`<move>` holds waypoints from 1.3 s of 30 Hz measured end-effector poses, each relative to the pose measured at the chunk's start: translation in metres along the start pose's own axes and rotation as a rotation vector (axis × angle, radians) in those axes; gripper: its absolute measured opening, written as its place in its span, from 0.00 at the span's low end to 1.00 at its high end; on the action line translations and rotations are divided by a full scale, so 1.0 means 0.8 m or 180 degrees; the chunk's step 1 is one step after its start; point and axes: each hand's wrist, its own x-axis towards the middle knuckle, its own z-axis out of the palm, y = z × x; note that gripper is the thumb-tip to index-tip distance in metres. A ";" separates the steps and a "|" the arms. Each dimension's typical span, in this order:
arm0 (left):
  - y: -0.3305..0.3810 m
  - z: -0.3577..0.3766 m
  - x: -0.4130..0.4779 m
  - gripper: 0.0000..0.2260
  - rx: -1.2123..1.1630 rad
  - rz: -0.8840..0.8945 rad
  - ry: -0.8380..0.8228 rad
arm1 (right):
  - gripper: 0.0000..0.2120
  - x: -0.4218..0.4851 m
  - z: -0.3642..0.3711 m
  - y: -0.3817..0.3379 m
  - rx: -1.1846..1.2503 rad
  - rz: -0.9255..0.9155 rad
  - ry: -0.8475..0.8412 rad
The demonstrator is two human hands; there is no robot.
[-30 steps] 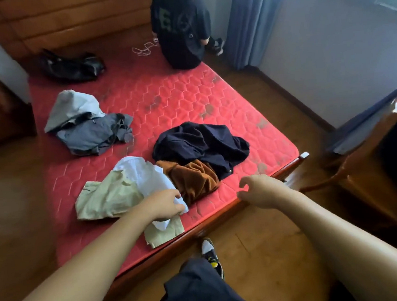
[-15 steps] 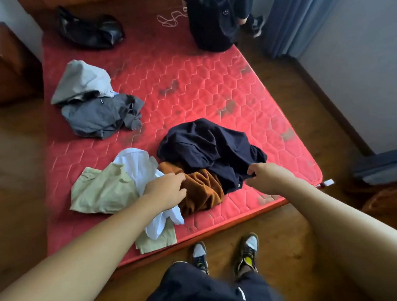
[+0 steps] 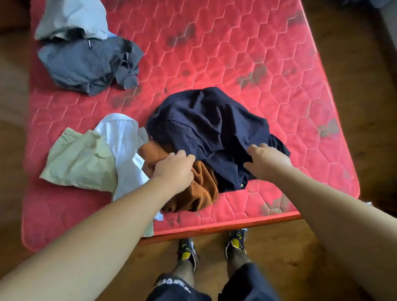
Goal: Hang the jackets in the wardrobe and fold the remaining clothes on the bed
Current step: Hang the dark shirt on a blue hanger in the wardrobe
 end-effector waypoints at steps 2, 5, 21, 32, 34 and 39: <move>0.018 0.030 0.045 0.11 0.0044 0.0026 -0.0042 | 0.23 0.039 0.028 0.026 -0.0011 0.0100 -0.0091; 0.050 0.087 0.101 0.15 0.0105 0.0138 -0.0132 | 0.26 0.088 0.076 0.070 -0.0035 0.0303 -0.0176; 0.076 0.152 0.205 0.10 -0.0507 0.0133 0.0410 | 0.03 0.177 0.166 0.091 0.1798 0.0443 0.0964; -0.044 -0.129 0.079 0.09 -0.1189 -0.0654 0.1585 | 0.08 0.048 -0.121 -0.040 0.2557 -0.0351 0.1174; -0.070 -0.175 0.041 0.09 -0.1179 -0.0715 0.1846 | 0.09 0.010 -0.169 -0.069 0.2582 -0.0521 0.1213; -0.129 -0.260 -0.061 0.17 -0.1188 -0.0944 0.2002 | 0.10 -0.098 -0.273 -0.157 0.2856 -0.0710 0.1251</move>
